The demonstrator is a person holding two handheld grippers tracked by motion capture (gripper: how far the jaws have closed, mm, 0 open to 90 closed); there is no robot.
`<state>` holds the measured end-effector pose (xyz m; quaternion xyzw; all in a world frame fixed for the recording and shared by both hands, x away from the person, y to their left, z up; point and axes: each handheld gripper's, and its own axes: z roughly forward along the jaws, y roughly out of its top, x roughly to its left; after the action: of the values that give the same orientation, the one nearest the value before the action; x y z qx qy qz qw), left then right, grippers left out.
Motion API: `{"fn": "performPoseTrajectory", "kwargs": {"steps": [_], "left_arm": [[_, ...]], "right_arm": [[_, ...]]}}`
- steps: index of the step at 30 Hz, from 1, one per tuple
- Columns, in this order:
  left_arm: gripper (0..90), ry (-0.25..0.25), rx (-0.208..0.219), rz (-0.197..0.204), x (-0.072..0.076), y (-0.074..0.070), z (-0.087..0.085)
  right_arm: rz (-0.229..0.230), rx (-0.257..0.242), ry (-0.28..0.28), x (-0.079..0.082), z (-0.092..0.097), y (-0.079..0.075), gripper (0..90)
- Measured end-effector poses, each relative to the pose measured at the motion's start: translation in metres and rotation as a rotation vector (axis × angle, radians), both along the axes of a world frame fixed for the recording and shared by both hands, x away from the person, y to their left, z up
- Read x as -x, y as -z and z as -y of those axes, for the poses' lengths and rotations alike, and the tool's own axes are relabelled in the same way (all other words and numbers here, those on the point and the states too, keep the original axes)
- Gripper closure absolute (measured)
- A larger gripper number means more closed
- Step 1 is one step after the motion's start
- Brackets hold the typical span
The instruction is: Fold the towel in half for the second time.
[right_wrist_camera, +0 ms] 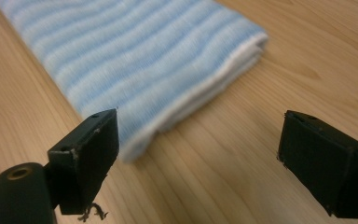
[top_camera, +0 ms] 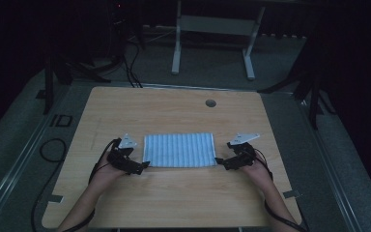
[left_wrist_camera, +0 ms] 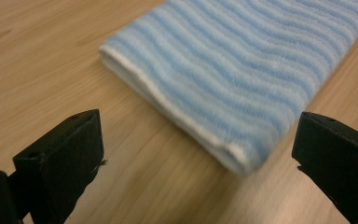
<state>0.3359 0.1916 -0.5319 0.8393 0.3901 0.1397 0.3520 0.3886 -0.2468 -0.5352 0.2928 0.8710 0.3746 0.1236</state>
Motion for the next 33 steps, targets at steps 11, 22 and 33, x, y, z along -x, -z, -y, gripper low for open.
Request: {"fn": "performPoseTrajectory", "kwargs": {"steps": [11, 22, 33], "left_arm": [[2.0, -0.077, 0.017, -0.028, 0.019, 0.01, -0.033], [2.0, -0.144, 0.046, -0.044, 0.035, 0.018, -0.059], [2.0, -0.221, 0.07, -0.001, 0.047, 0.022, -0.082]], "right_arm": [[-0.008, -0.063, 0.06, 0.014, 0.035, 0.003, 11.8], [0.032, -0.068, 0.146, 0.028, 0.065, 0.003, 11.8], [0.066, -0.097, 0.259, 0.041, 0.1, 0.0, 11.8]]}}
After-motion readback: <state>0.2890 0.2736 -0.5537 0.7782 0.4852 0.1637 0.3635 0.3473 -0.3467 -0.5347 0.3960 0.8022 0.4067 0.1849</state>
